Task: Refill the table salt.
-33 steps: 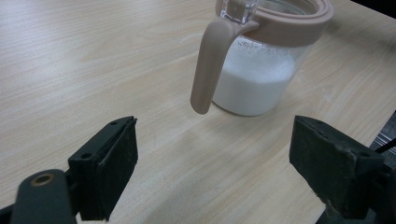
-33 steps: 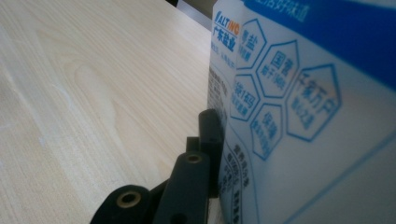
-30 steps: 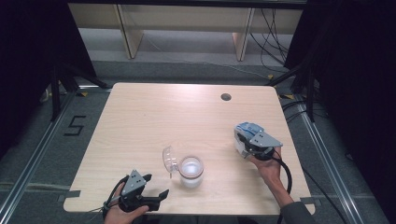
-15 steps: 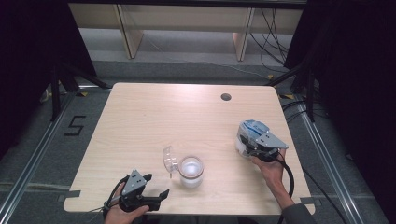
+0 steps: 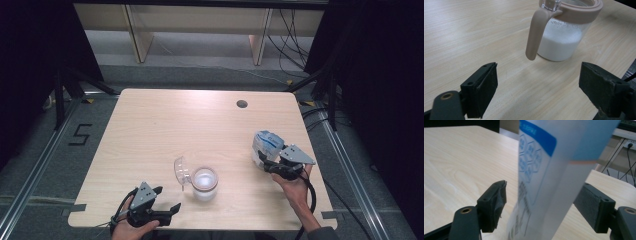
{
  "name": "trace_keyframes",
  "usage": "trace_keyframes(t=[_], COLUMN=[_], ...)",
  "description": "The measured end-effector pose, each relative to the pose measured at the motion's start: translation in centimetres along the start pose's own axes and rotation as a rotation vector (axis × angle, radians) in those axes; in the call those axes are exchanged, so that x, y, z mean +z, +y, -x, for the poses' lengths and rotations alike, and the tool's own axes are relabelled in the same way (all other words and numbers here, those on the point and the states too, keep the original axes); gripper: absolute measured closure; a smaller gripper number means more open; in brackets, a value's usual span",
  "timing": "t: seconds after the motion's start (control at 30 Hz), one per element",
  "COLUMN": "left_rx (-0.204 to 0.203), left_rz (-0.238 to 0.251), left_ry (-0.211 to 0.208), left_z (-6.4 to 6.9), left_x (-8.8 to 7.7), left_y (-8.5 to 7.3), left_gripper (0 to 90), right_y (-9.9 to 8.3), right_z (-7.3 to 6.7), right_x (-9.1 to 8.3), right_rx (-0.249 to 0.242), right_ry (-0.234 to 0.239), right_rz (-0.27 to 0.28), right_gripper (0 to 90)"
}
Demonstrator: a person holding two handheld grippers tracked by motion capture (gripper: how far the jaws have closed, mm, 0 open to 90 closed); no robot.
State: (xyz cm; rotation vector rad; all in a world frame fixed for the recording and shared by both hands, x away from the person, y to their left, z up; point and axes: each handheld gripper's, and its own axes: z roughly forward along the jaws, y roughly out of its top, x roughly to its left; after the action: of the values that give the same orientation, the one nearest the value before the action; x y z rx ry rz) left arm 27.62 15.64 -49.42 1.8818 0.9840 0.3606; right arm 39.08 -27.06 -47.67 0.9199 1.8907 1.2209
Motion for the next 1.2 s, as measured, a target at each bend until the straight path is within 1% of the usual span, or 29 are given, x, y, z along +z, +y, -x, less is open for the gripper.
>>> trace_keyframes(t=[0.03,0.07,0.1,0.13,0.17,0.2,0.23,0.27,0.3,0.33,0.4,0.43,0.47,0.5,0.53,0.6,0.63,0.67,0.7,0.77,0.8,0.87,0.97,1.0,1.03,1.07,1.1,1.17,1.2], left_rx=[0.004,0.012,0.009,0.014,0.010,0.020,0.003,-0.001,-0.004,-0.005,-0.006,-0.010,0.009,-0.010,-0.008,-0.021,-0.027,-0.029,-0.021,-0.009,-0.010,-0.007,-0.041,-0.024,-0.029,-0.046,-0.050,-0.041,-0.052], left_rz=[-0.005,-0.015,-0.011,-0.001,0.000,-0.008,-0.008,-0.007,-0.002,0.001,-0.002,-0.001,-0.015,-0.008,-0.014,-0.005,-0.003,-0.001,-0.008,-0.011,-0.010,-0.012,-0.009,-0.011,-0.004,-0.005,-0.005,-0.004,0.001], left_ry=[0.000,0.006,-0.001,0.001,0.001,0.003,0.003,0.005,0.004,0.005,0.006,0.012,0.020,0.023,0.023,0.033,0.038,0.039,0.041,0.047,0.047,0.046,0.046,0.039,0.033,0.035,0.035,0.028,0.026], left_z=[0.0,0.0,-0.1,-0.1,-0.1,-0.2,-0.2,-0.2,-0.3,-0.3,-0.3,-0.3,-0.4,-0.3,-0.4,-0.5,-0.4,-0.5,-0.6,-0.7,-0.7,-0.7,-0.5,-0.6,-0.5,-0.4,-0.4,-0.3,-0.3], left_x=[0.0,-0.1,-0.1,0.0,0.0,-0.1,-0.1,0.0,0.0,0.0,0.0,0.0,-0.1,0.0,0.0,0.1,0.0,0.0,0.0,-0.1,-0.1,-0.1,0.0,0.0,0.1,0.2,0.1,0.1,0.1], left_y=[0.0,0.0,0.0,0.0,0.0,0.0,0.0,0.0,0.0,0.0,0.1,0.1,0.1,0.1,0.1,0.1,0.1,0.1,0.1,0.1,0.1,0.1,0.1,0.2,0.2,0.2,0.2,0.2,0.2], left_gripper=[15.0,15.0,15.0,15.0,15.0,15.0,15.0,15.0,15.0,15.0,15.0,15.0,15.0,15.0,15.0,15.0,15.0,15.0,15.0,15.0,15.0,15.0,15.0,15.0,15.0,15.0,15.0,15.0,15.0], right_y=[0.0,0.1,0.1,0.1,0.2,0.2,0.2,0.2,0.1,0.0,-0.2,-0.4,-0.5,-0.6,-0.7,-1.0,-1.0,-1.1,-1.1,-1.2,-1.2,-1.3,-1.4,-1.4,-1.5,-1.5,-1.6,-1.6,-1.6], right_z=[-0.3,-0.1,-0.5,-0.4,-0.5,-0.7,-0.6,-0.6,-0.8,-0.8,-0.9,-0.8,-0.7,-0.7,-0.8,-0.9,-1.1,-0.9,-1.1,-1.1,-1.4,-1.5,-1.7,-1.8,-1.9,-2.2,-2.3,-2.7,-2.8], right_x=[-0.4,-0.5,-0.8,-1.0,-1.3,-1.6,-1.7,-1.9,-2.3,-2.4,-2.9,-3.0,-3.2,-3.4,-3.6,-3.9,-4.1,-4.2,-4.4,-4.7,-4.9,-5.3,-5.8,-6.0,-6.0,-6.3,-6.3,-6.5,-6.5], right_rx=[0.013,-0.029,0.014,0.005,-0.001,0.006,-0.005,-0.004,0.025,0.038,0.061,0.049,0.055,0.050,0.069,0.057,0.077,0.047,0.069,0.048,0.069,0.069,0.087,0.074,0.065,0.084,0.075,0.082,0.050], right_ry=[-0.002,-0.008,-0.006,0.011,-0.002,-0.010,-0.003,-0.014,-0.014,-0.018,-0.004,-0.005,-0.003,-0.013,0.002,0.001,0.009,0.005,0.010,0.005,0.009,0.013,0.033,0.041,0.039,0.057,0.071,0.085,0.093], right_rz=[-0.027,-0.008,-0.019,-0.022,-0.021,-0.033,-0.035,-0.050,-0.076,-0.067,-0.095,-0.085,-0.110,-0.119,-0.136,-0.139,-0.143,-0.138,-0.149,-0.148,-0.162,-0.171,-0.171,-0.170,-0.160,-0.178,-0.180,-0.186,-0.175], right_gripper=[26.8,26.5,26.5,26.3,26.3,26.3,26.3,26.2,25.8,25.9,25.9,26.3,26.7,26.6,26.6,26.7,26.7,26.7,26.7,26.7,26.7,26.7,26.7,26.7,26.7,26.7,26.7,26.7,26.7])
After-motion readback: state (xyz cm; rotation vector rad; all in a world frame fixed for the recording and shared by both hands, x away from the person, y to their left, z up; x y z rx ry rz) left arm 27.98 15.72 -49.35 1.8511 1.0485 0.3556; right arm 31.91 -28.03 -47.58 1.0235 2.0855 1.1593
